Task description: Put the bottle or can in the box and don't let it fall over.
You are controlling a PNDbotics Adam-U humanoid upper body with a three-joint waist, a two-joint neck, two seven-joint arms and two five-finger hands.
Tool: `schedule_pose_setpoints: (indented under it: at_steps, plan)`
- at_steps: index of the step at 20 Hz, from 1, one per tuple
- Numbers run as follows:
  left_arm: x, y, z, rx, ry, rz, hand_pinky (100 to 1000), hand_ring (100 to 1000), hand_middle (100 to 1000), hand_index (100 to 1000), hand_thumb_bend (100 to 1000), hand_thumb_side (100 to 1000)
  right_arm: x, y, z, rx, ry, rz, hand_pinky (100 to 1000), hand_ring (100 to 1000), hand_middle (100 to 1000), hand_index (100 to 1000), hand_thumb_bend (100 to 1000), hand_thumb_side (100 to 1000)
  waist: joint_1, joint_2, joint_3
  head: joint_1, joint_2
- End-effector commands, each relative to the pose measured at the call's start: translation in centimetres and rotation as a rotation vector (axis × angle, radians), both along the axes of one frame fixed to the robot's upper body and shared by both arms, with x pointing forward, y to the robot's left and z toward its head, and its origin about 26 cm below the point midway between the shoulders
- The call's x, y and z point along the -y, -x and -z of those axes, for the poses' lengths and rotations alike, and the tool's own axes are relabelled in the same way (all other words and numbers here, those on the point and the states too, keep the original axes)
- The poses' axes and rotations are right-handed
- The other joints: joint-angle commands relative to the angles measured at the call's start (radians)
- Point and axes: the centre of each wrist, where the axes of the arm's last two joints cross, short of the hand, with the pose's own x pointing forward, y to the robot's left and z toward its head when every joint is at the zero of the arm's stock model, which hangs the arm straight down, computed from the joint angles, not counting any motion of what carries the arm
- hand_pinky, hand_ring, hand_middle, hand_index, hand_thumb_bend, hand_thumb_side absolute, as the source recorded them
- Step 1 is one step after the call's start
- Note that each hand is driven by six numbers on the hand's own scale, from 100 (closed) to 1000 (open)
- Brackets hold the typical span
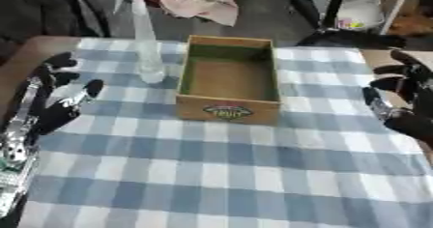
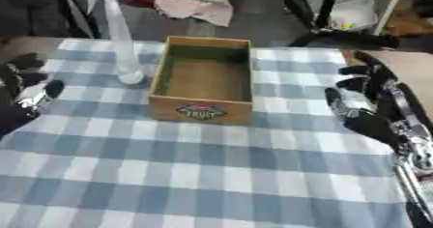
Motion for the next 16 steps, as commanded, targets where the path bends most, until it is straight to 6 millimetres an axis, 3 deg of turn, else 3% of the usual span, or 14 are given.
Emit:
schedule_pose_setpoints:
  at_steps: [1,8,16]
  plan:
    - [-0.8,-1.2,-1.3,0.011,-0.039,-0.046,859,753,783,909,664,516,0.3,-0.1,-0.8,0.021,0.002,0.004,804,690,724,951,278,164,-0.002,-0.015,-0.005,0.005,-0.001]
    - [-1.1,-4.9,-2.0,-0.013,-0.014,-0.131,854,747,776,901,659,509,0.2,0.0,-0.5,0.013,-0.005,-0.001,804,689,723,950,277,164,-0.009,-0.011,-0.02,0.014,0.001]
    - [-0.4,-8.7,-3.1,-0.011,-0.009,-0.101,857,745,775,901,662,516,-0.3,-0.2,-0.7,0.017,-0.01,-0.025,804,688,722,949,277,164,-0.011,0.004,-0.049,0.028,-0.003]
